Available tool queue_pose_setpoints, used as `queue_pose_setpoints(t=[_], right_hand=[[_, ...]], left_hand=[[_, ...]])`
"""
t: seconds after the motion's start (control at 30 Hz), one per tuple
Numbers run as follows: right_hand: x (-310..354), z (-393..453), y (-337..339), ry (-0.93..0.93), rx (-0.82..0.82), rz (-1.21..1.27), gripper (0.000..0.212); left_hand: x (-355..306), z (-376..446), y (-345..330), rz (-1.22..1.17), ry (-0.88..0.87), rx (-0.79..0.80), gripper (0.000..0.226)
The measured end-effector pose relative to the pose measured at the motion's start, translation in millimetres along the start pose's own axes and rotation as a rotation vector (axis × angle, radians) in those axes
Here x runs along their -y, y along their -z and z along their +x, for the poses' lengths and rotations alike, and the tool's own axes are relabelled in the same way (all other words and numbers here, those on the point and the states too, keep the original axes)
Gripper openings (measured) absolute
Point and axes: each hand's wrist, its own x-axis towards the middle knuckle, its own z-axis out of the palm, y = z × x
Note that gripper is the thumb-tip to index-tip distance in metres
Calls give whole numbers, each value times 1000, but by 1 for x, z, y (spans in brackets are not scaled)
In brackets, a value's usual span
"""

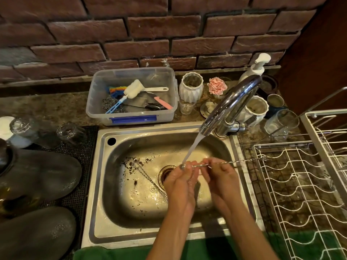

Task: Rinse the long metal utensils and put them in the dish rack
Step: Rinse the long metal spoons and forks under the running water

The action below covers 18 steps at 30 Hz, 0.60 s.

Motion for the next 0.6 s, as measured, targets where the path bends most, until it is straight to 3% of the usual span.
queue_pose_setpoints(t=[0.13, 0.27, 0.33, 0.47, 0.6], right_hand=[[-23, -9, -44, -101, 87, -105, 18], [-19, 1, -67, -117, -29, 165, 13], [-29, -2, -80, -112, -19, 111, 6], [-48, -16, -93, -187, 102, -21, 18], [-32, -3, -78, -99, -15, 32, 12]], left_hand=[[-41, 3, 31, -46, -56, -155, 14], [-85, 6, 66, -107, -167, -219, 12], [-89, 8, 71, -128, -190, -221, 16], [-92, 9, 83, -115, -200, -267, 13], [-110, 13, 109, -64, -266, -358, 13]])
